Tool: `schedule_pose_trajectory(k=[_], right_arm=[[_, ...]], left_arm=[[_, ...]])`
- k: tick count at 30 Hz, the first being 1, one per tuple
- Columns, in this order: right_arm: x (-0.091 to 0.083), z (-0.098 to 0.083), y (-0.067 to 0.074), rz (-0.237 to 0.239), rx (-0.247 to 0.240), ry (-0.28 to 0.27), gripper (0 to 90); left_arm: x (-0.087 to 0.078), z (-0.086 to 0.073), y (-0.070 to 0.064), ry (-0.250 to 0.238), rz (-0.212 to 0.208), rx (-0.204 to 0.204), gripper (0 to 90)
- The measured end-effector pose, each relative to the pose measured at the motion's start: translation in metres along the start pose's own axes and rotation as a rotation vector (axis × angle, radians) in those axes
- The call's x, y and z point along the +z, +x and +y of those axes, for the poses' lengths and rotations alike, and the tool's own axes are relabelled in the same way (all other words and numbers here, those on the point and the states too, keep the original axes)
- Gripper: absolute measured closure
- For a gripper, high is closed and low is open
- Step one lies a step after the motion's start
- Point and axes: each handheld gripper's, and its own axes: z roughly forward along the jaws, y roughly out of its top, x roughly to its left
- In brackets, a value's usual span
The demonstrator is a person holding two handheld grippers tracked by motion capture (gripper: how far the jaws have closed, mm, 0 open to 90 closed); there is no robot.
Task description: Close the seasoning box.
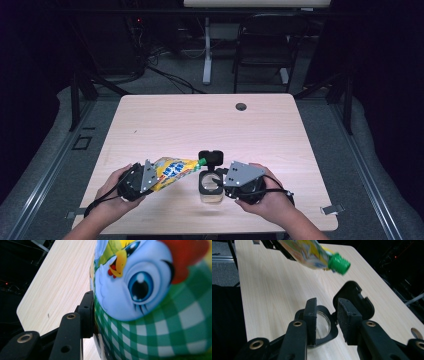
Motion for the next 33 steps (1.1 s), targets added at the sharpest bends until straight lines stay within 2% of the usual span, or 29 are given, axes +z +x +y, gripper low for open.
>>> schedule_pose_trajectory(k=[4,8,13,14,15,17,19,21,25,31,33], right_arm=[[0.001,0.006,0.0,-0.001,-0.02,-0.002,69.8],[0.001,0.016,0.003,-0.026,-0.083,0.002,69.9],[0.002,0.024,0.011,-0.079,-0.199,0.016,71.1],[0.002,0.024,0.011,-0.079,-0.199,0.016,71.1],[0.003,0.026,0.015,-0.099,-0.255,0.027,71.7],[0.005,0.026,0.018,-0.114,-0.292,0.034,72.6],[0.006,0.027,0.023,-0.135,-0.338,0.04,73.8],[0.006,0.028,0.026,-0.141,-0.361,0.051,75.0],[0.009,0.029,0.03,-0.156,-0.418,0.031,77.4],[0.012,0.033,0.035,-0.159,-0.48,0.065,81.4],[0.014,0.033,0.037,-0.156,-0.482,0.064,82.4]], left_arm=[[0.002,0.001,-0.001,0.003,-0.004,0.002,57.8],[0.004,0.003,-0.003,0.011,-0.004,0.018,57.9],[0.005,0.006,-0.005,0.019,0.007,0.041,57.9],[0.005,0.006,-0.005,0.019,0.007,0.041,57.9],[0.006,0.007,-0.006,0.021,0.005,0.042,57.9],[0.006,0.009,-0.007,0.028,0.006,0.055,57.9],[0.006,0.009,-0.007,0.026,0.003,0.049,57.9],[0.006,0.01,-0.008,0.027,0.009,0.061,57.9],[0.007,0.01,-0.01,0.039,0.009,0.082,57.9],[0.008,0.009,-0.011,0.043,0.008,0.088,58.0],[0.008,0.009,-0.011,0.044,0.008,0.092,58.0]])
